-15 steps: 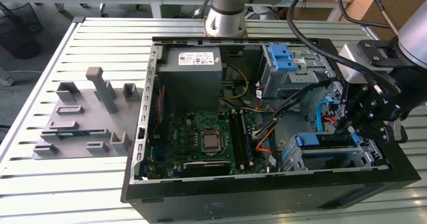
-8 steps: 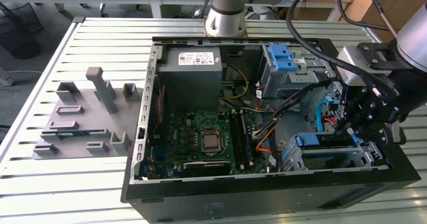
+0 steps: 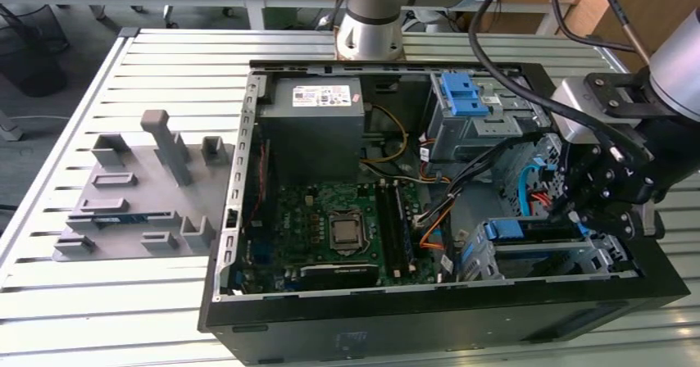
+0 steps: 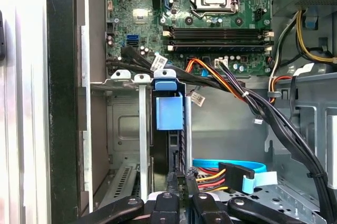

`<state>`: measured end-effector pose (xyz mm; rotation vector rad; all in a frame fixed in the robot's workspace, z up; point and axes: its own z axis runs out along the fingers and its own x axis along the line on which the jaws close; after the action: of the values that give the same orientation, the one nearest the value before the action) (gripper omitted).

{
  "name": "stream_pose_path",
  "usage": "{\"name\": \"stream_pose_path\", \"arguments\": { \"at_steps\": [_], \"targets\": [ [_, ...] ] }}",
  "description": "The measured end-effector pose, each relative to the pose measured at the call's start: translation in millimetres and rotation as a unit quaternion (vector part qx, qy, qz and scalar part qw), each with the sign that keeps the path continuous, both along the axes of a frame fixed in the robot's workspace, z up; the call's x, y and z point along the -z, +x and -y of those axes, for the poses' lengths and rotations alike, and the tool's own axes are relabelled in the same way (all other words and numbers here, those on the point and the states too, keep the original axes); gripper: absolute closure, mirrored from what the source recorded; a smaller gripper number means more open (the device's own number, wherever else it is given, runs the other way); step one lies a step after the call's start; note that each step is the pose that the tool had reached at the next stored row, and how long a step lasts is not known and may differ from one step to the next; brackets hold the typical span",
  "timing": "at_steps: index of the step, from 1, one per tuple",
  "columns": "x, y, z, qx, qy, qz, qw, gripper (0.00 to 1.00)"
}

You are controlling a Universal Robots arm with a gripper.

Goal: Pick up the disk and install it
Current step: 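Insert the first disk wire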

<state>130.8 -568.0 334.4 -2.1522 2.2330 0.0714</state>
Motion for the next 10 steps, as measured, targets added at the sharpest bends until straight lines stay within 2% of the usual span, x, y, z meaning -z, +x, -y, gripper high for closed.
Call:
{"name": "stream_pose_path", "arguments": {
  "at_steps": [10],
  "targets": [
    [1.6,0.0,0.7,0.001,0.0000,0.0000,1.0000,0.84]
  ]
}}
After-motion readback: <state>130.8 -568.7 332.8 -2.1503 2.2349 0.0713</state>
